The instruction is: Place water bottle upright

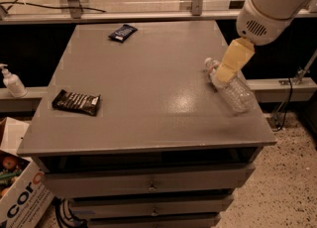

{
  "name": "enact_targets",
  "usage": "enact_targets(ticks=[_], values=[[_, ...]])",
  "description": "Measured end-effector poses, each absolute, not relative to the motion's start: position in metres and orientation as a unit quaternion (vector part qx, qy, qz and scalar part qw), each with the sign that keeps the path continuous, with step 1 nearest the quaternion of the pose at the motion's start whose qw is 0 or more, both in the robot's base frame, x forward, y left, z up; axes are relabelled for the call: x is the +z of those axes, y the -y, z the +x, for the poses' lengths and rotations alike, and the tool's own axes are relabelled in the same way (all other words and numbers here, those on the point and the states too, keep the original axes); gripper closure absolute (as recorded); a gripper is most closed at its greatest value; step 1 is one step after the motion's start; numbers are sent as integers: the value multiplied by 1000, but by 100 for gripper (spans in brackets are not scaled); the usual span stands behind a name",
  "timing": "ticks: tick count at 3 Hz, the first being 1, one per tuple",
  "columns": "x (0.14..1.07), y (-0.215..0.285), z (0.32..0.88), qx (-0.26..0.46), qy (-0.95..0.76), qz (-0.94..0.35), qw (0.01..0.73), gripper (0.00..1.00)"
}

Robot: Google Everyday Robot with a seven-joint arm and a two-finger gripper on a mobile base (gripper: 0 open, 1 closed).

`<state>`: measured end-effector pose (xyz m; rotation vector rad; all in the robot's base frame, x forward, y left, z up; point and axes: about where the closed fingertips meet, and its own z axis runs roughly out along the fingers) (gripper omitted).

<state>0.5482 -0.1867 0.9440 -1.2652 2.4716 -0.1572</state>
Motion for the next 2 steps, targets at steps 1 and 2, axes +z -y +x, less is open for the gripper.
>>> enact_targets(ticks=[1, 2], values=[[944, 187, 550, -53, -887, -421, 181, 0], [944, 187, 550, -53, -887, -421, 181, 0]])
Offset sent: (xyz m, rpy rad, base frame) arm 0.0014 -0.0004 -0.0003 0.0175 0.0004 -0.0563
